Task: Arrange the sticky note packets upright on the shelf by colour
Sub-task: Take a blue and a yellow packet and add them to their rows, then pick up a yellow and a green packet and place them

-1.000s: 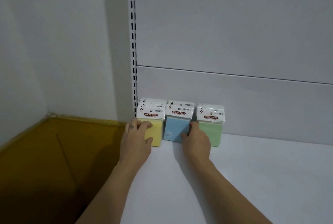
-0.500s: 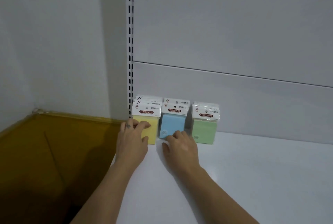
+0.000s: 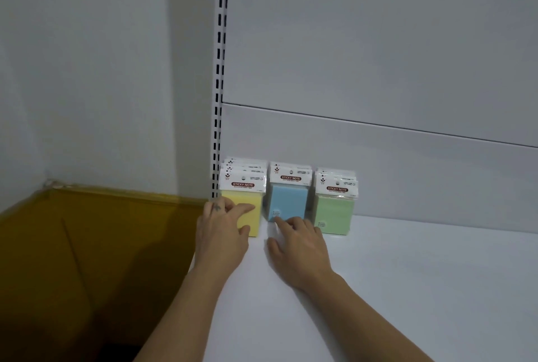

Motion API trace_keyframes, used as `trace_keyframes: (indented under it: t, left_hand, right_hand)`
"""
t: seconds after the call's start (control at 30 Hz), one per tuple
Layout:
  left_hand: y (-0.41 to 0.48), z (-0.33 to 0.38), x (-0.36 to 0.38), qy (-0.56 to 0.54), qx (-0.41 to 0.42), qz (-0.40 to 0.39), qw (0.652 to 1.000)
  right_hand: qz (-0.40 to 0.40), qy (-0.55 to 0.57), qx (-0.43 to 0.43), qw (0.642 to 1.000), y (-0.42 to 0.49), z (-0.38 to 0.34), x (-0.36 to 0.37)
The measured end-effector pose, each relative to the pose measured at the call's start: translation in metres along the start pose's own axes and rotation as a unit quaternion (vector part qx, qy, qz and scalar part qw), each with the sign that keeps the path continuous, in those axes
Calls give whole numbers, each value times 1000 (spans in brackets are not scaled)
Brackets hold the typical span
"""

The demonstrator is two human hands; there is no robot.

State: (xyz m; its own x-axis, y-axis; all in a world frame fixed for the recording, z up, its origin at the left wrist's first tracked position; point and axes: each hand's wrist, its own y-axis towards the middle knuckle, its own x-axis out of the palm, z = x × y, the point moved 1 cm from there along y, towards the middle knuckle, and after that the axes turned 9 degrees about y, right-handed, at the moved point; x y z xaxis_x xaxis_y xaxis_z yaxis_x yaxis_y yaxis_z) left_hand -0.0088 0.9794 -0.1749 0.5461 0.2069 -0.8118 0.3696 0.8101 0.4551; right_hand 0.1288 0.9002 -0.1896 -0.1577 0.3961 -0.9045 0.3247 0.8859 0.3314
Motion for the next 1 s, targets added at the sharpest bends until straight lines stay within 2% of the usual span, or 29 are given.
trace_keyframes:
  t: [0.2, 0.4, 0.53, 1.0]
  left_hand:
    - [2, 7, -6, 3, 21, -13, 1000]
    - [0, 36, -19, 26, 99, -25, 994]
    - [-4, 65, -24, 42, 147, -47, 987]
    - [-36, 280, -36, 69, 292, -31, 953]
  right_hand:
    - [46, 23, 0, 999, 0, 6, -14]
    - [130, 21, -30, 991, -10, 29, -70]
    - [118, 11, 5, 993, -32, 55, -103]
    - [108, -18, 126, 986, -126, 200, -247]
